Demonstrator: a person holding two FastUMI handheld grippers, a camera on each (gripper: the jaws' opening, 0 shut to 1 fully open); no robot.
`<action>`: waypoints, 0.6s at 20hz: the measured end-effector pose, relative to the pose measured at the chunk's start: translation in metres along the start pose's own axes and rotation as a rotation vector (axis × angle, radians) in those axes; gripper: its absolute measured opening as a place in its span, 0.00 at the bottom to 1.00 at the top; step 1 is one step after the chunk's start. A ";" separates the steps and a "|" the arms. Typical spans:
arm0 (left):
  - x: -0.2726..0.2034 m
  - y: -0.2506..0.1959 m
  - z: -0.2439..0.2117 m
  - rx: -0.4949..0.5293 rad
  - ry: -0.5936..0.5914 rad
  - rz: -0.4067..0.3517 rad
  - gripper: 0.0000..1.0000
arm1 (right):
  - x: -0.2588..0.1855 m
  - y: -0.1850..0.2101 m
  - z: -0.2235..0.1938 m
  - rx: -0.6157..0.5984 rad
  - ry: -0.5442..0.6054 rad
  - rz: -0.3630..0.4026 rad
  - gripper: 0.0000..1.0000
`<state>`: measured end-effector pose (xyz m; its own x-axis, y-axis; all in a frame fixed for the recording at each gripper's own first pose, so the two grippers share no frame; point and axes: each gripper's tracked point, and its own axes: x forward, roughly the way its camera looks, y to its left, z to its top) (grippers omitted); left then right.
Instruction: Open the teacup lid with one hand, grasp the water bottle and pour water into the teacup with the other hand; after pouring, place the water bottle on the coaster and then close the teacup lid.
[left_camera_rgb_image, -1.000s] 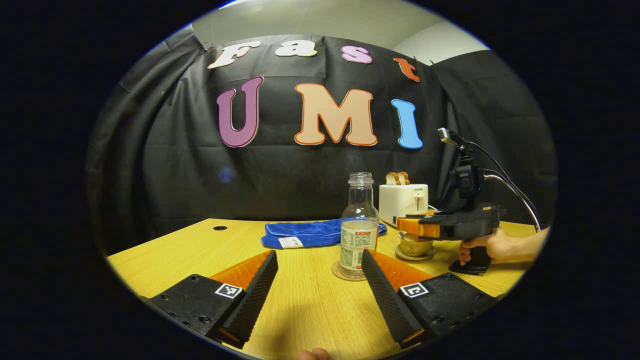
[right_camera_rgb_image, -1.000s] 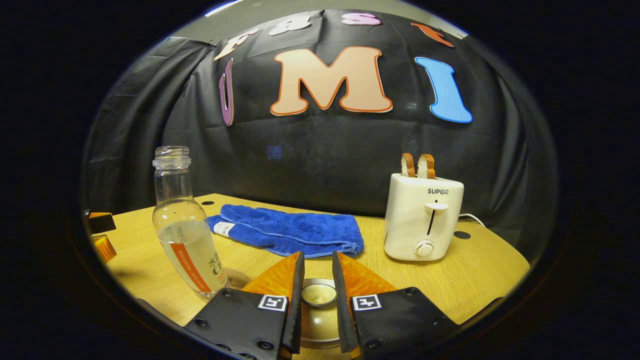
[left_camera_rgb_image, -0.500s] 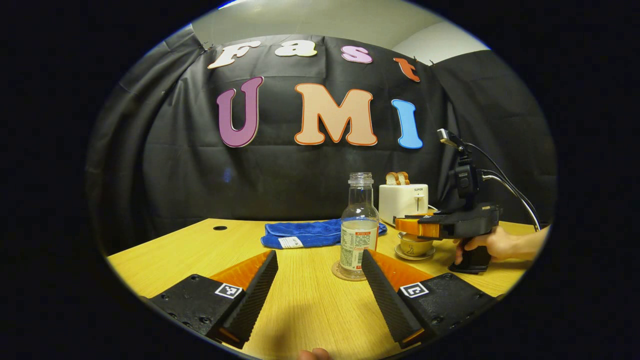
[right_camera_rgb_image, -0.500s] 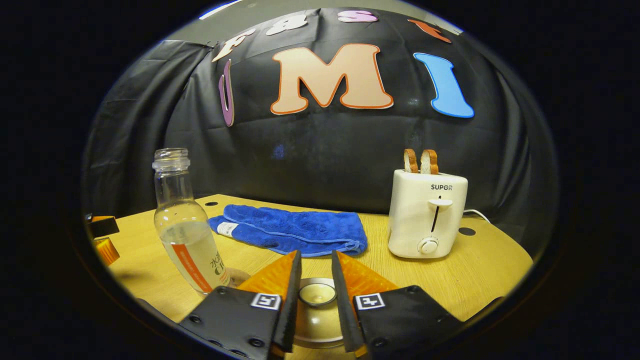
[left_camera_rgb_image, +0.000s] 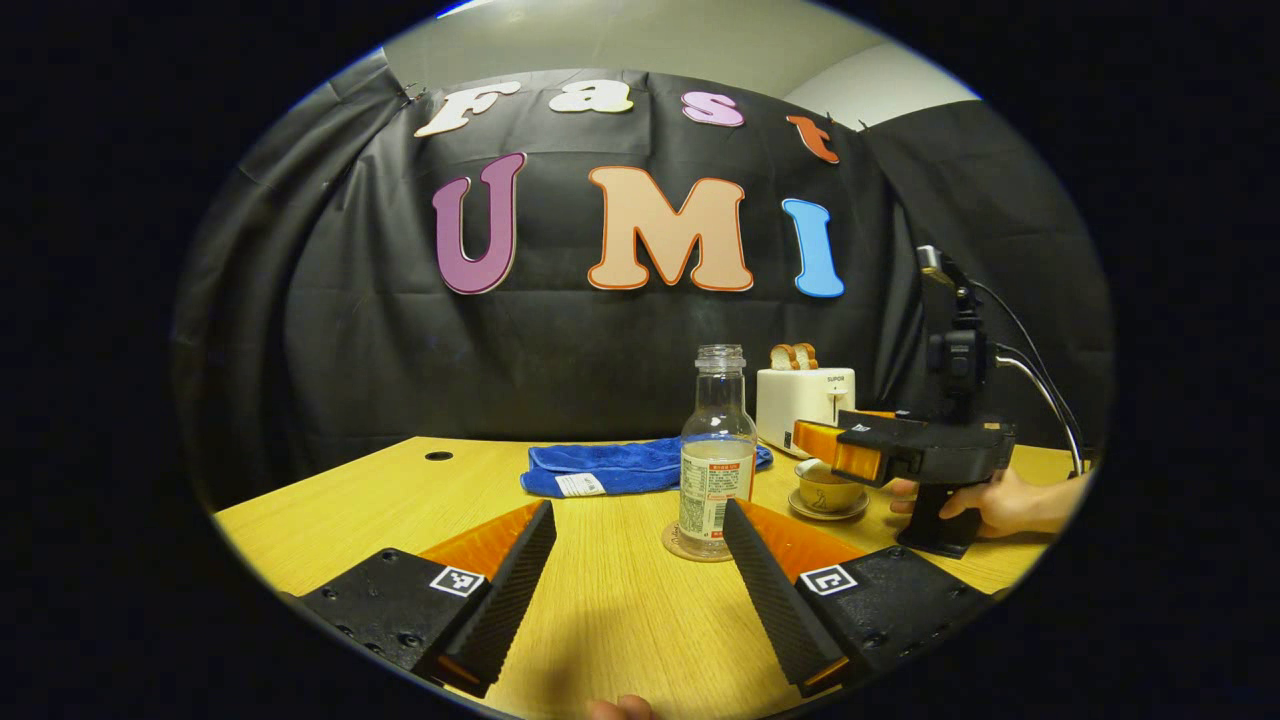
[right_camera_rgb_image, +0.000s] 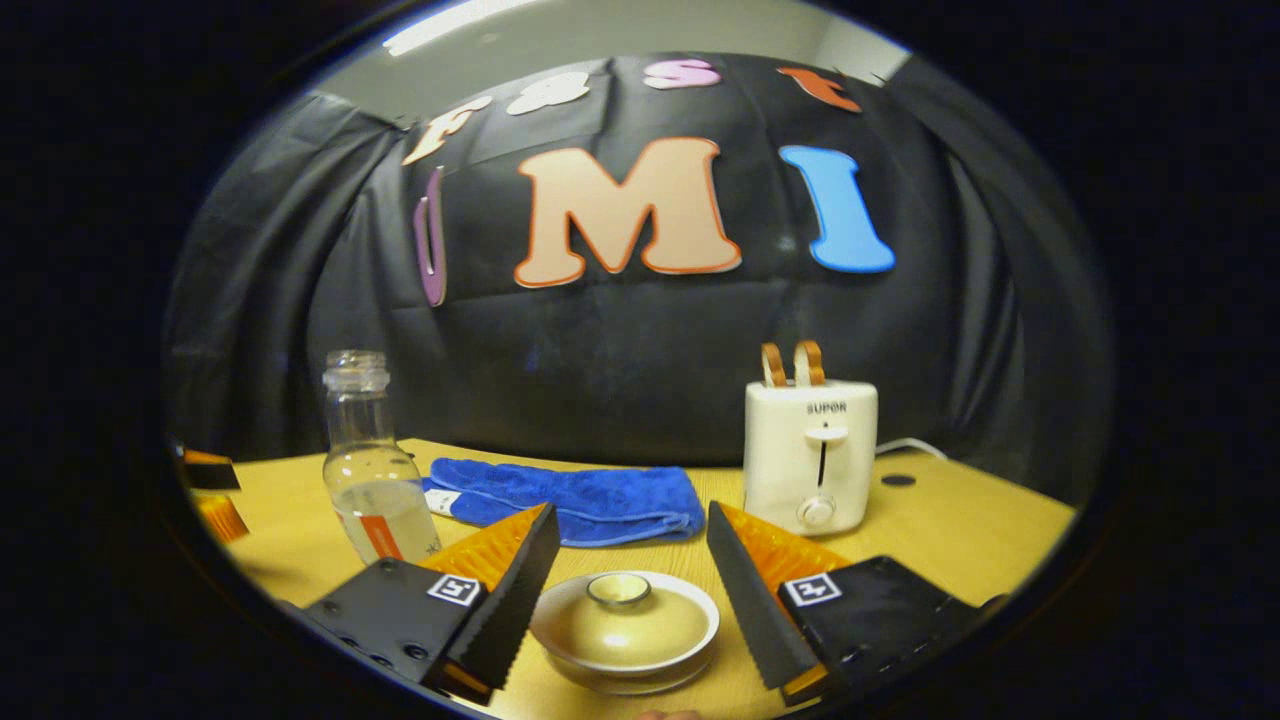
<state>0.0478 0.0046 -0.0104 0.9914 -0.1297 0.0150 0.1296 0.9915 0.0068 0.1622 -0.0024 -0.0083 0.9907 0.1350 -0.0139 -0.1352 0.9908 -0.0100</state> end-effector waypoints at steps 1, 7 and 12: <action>-0.001 -0.002 0.001 -0.001 -0.002 -0.003 0.98 | -0.003 -0.003 -0.002 0.010 0.010 -0.013 0.93; -0.001 -0.001 0.000 0.000 0.000 0.005 0.98 | -0.047 0.008 0.002 0.009 -0.005 -0.030 0.96; -0.007 -0.007 0.001 -0.002 0.005 0.009 0.98 | -0.097 0.014 0.002 0.012 -0.010 -0.069 0.93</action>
<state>0.0397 -0.0011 -0.0096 0.9926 -0.1207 0.0097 0.1207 0.9927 0.0046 0.0648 -0.0019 -0.0048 0.9978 0.0666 -0.0036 -0.0666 0.9978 0.0011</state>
